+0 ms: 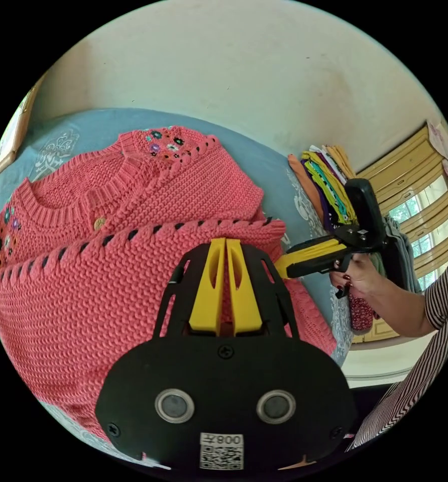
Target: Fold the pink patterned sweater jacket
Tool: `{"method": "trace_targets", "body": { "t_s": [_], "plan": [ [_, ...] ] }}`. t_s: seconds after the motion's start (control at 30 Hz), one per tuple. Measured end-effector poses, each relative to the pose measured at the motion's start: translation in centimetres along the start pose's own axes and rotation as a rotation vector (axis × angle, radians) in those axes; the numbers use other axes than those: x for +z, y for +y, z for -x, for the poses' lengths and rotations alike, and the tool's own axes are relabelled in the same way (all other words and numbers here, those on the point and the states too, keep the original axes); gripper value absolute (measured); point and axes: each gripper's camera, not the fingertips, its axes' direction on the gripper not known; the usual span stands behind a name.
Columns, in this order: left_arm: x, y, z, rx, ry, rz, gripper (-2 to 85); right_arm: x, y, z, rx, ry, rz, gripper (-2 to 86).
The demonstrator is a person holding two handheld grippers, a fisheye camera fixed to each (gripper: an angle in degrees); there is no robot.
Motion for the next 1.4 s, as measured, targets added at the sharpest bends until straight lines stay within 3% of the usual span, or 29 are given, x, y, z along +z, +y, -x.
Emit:
{"method": "trace_targets", "body": {
  "t_s": [0.23, 0.37, 0.53, 0.67, 0.83, 1.2, 1.4],
  "plan": [
    [-1.0, 2.0, -1.0, -0.030, 0.008, 0.015, 0.3, 0.2, 2.3, 4.0, -0.054, 0.172, 0.001, 0.1],
    [-1.2, 3.7, -1.0, -0.033, 0.000, 0.019, 0.3, -2.3, 2.7, 5.6, -0.060, 0.224, -0.125, 0.1],
    [-3.3, 6.2, -1.1, -0.045, 0.023, -0.086, 0.3, -0.6, 1.7, 4.2, -0.040, 0.278, -0.070, 0.2],
    [-2.8, 9.0, -0.2, -0.086, -0.018, 0.019, 0.3, 0.5, 2.5, 2.3, 0.028, 0.185, -0.083, 0.1],
    [-5.1, 12.8, 0.5, -0.102, -0.002, 0.005, 0.4, 0.5, 3.9, 2.2, 0.030, 0.193, -0.101, 0.1],
    [-13.7, 30.1, 5.2, -0.565, 0.210, 0.104, 1.3, -2.5, 6.9, 0.4, 0.122, 0.085, -0.110, 0.3],
    [-17.8, 40.1, 6.1, -0.804, 0.131, 0.206, 3.4, -4.2, 13.1, -0.6, 0.217, -0.009, -0.029, 1.9]
  ]
}}
